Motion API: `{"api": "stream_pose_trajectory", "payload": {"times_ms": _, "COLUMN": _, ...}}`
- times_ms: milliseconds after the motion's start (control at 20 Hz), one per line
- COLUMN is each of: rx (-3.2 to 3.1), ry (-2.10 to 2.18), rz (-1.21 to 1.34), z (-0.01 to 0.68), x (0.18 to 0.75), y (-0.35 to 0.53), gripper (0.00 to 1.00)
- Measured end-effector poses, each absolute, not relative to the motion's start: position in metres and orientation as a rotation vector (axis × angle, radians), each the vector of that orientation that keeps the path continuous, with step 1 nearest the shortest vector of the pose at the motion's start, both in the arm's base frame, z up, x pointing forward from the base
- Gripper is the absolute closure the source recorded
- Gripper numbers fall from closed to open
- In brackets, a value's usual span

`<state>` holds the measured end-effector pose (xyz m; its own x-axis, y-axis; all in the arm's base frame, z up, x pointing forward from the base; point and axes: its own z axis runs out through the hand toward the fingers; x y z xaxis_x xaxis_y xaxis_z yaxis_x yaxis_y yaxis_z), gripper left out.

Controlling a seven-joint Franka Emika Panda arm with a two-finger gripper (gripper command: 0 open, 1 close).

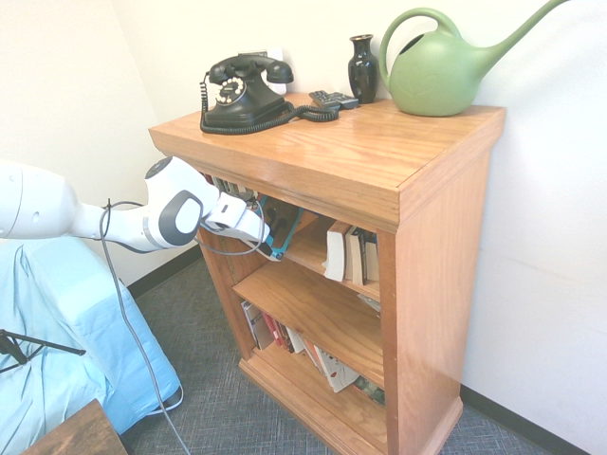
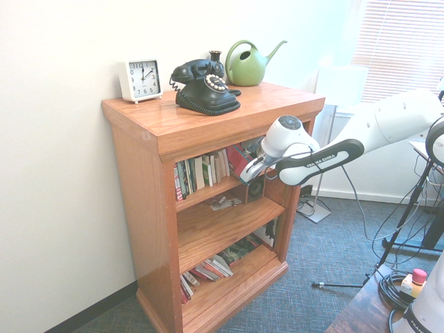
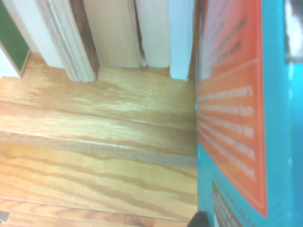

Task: Organize the shelf

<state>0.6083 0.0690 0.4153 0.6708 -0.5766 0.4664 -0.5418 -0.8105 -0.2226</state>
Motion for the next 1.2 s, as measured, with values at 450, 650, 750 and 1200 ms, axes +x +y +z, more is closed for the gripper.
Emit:
{"api": "stream_pose_trajectory", "payload": {"times_ms": 450, "rx": -2.793, "ry": 0.945, "rz": -0.832, "z": 0.421, "x": 0.614, "y": 0.077, "gripper": 0.00}}
{"api": "stream_pose_trajectory", "payload": {"times_ms": 650, "rx": -2.793, "ry": 0.947, "rz": -0.831, "z": 0.420, "x": 0.614, "y": 0.078, "gripper": 0.00}}
{"api": "stream_pose_trajectory", "payload": {"times_ms": 750, "rx": -2.794, "ry": 0.943, "rz": -0.833, "z": 0.420, "x": 0.614, "y": 0.081, "gripper": 0.00}}
{"api": "stream_pose_trajectory", "payload": {"times_ms": 1200, "rx": -2.823, "ry": 0.945, "rz": -0.825, "z": 0.406, "x": 0.558, "y": 0.093, "gripper": 0.00}}
